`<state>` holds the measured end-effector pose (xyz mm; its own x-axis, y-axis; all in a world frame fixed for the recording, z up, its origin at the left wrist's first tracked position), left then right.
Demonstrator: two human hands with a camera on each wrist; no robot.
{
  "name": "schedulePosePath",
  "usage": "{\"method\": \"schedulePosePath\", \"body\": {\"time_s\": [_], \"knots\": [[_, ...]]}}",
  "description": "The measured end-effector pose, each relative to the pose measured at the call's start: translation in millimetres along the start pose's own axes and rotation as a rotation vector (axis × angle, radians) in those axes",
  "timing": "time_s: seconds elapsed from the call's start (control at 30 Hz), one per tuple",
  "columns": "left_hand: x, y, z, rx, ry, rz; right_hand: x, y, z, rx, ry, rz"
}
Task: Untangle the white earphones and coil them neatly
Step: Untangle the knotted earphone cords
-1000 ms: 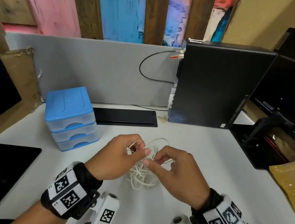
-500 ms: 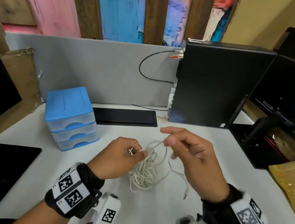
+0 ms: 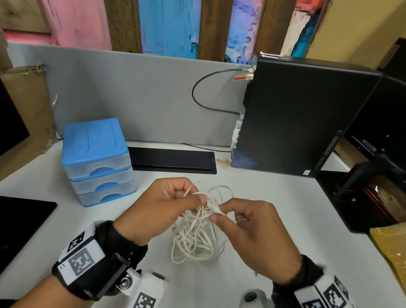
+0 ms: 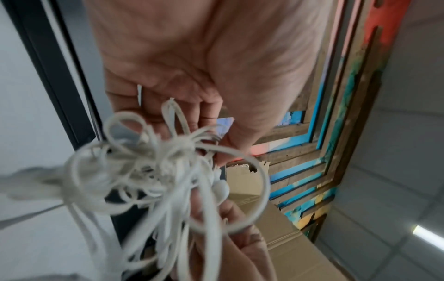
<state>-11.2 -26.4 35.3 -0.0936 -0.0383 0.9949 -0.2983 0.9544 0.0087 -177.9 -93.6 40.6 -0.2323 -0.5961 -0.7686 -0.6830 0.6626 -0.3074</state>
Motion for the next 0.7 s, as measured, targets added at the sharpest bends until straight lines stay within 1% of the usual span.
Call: {"method": "schedulePosePath", "body": {"time_s": [0.07,0.1,0.2,0.23,0.27,0.33,0.37,0.4,0.43,0.5,0.6,0.63,0.7], "knots": [[0.8,-0.3,-0.5,0.022,0.005,-0.016,-1.7,-0.5,-2.9,0.038,0.028,-0.077],[0.0,-0.9,-1.0,0.043,-0.020,-0.019,-2.9,0.0,-3.6,0.055,0.099,-0.136],[-6.1,-1.5,-4.1,0.112,-0.175,-0.012,-10.6,3.9,-1.9,0.111,0.409,-0.267],[-8.0,-1.6,-3.8,0.109,-0.198,-0.017,-14.1,5.3,-2.6,0.129,0.437,-0.303],[-9.5,-1.7,-3.2,0.098,-0.197,-0.031,-17.4,6.3,-3.6,0.127,0.409,-0.328],[-10.5,-1.7,-3.2,0.079,-0.172,-0.077,-19.9,5.2,-7.7,0.062,0.208,-0.327],[-9.6,-2.0,-4.3,0.080,-0.154,-0.096,-19.6,3.6,-11.4,0.025,0.115,-0.303],[-8.4,-2.5,-6.2,0.082,-0.136,-0.110,-18.1,1.9,-15.8,0.003,0.075,-0.272],[-7.4,-3.2,-8.6,0.087,-0.126,-0.114,-15.5,0.6,-21.0,-0.005,0.092,-0.239],[-5.7,-4.4,-13.8,0.096,-0.119,-0.104,-8.6,-2.6,-31.6,-0.047,0.244,-0.118],[-3.2,-4.2,-14.8,0.076,-0.075,-0.088,5.2,-2.0,-42.7,-0.180,0.534,0.140],[-2.9,-4.1,-13.5,0.061,-0.047,-0.086,8.2,-1.2,-44.7,-0.199,0.582,0.194],[-2.5,-3.3,-10.7,0.027,-0.018,-0.066,7.1,-1.0,-46.5,-0.171,0.646,0.229]]}}
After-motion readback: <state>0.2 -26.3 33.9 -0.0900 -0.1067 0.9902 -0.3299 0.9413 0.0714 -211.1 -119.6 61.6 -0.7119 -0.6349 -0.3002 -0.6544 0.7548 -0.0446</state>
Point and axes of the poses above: each hand's wrist, its own y-axis away from the middle knuckle, its own z-axis out of the palm, x = y × z, the point moved 4 cm from there along -y, towards the middle knuckle, and after that the axes turned 3 degrees about -y, right-handed, at the moved point
